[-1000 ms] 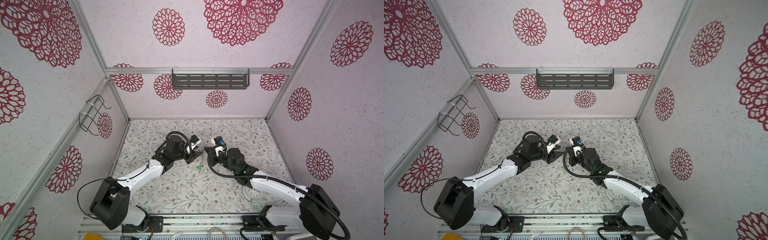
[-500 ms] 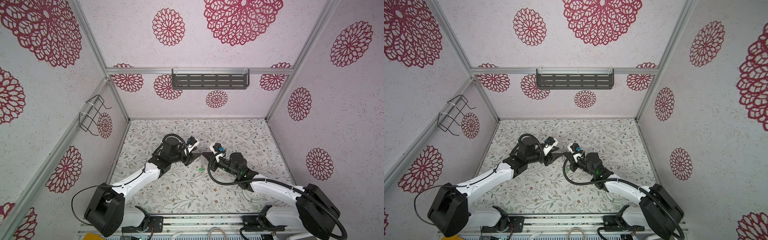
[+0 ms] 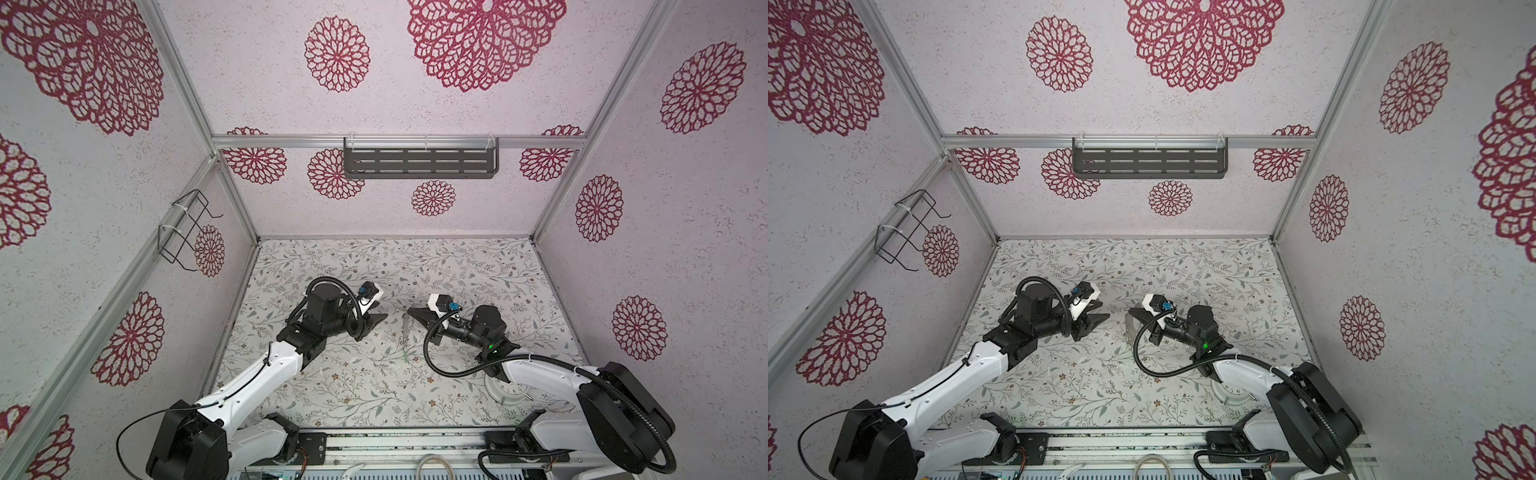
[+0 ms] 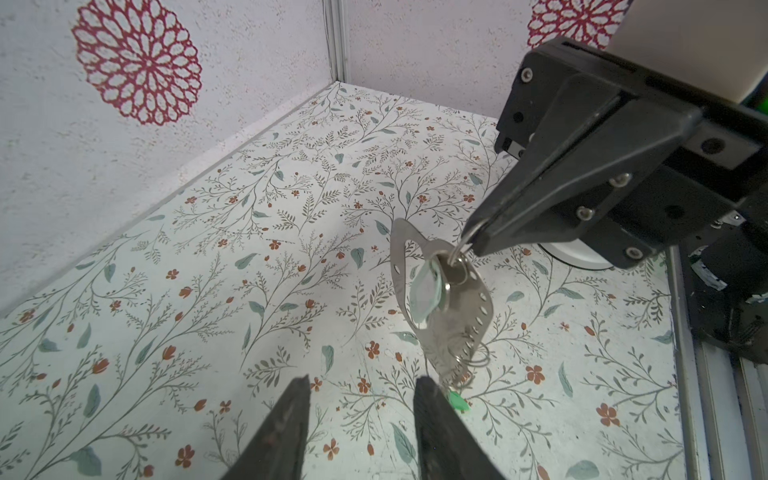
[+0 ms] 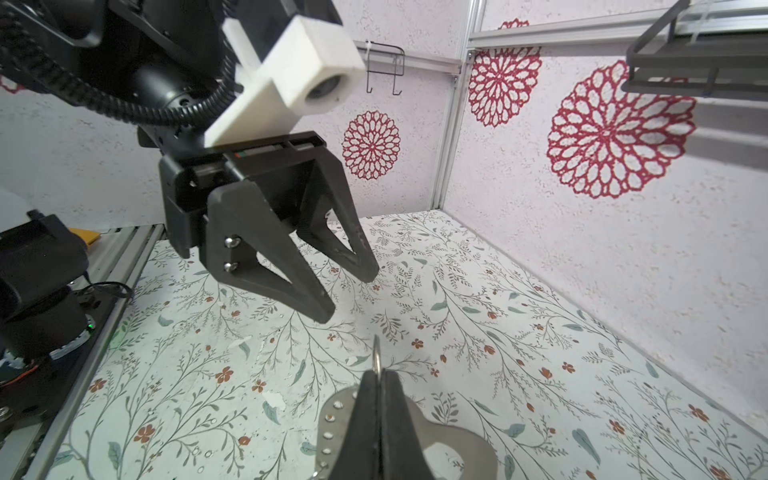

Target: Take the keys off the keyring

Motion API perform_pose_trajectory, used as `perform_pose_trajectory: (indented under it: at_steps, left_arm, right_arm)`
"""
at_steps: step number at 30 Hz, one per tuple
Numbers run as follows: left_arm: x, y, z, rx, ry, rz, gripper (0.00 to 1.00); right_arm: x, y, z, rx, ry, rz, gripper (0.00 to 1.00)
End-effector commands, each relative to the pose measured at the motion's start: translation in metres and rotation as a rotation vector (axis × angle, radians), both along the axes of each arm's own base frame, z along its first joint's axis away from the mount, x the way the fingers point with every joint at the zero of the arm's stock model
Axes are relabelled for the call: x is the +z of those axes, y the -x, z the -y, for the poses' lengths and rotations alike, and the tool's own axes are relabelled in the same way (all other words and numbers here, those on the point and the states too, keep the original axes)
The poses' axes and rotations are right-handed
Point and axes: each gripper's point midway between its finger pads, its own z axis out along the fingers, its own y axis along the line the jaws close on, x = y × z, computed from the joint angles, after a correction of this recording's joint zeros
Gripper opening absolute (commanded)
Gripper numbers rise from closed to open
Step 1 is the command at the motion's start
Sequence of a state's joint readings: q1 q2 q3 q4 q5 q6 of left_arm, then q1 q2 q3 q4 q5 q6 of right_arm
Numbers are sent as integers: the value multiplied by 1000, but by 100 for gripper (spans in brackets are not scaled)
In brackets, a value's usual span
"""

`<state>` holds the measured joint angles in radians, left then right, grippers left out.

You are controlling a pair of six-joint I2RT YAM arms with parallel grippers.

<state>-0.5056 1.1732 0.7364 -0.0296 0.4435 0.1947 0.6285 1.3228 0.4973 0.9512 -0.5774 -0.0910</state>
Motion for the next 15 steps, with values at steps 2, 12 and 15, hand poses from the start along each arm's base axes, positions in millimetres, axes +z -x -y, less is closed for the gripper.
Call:
perform_pose_trajectory:
  at_steps: [2,12,15]
  left_arm:
    - [2,6,13,-47,5,24,45]
    - [-6,8,21,-83,-2,24,42]
    - [-9,8,24,-96,3,9,42]
  right_arm:
    - [30,12,-7,100,-62,124,0]
    - [27,11,-12,124,-61,137,0]
    - [24,11,-16,122,-39,151,0]
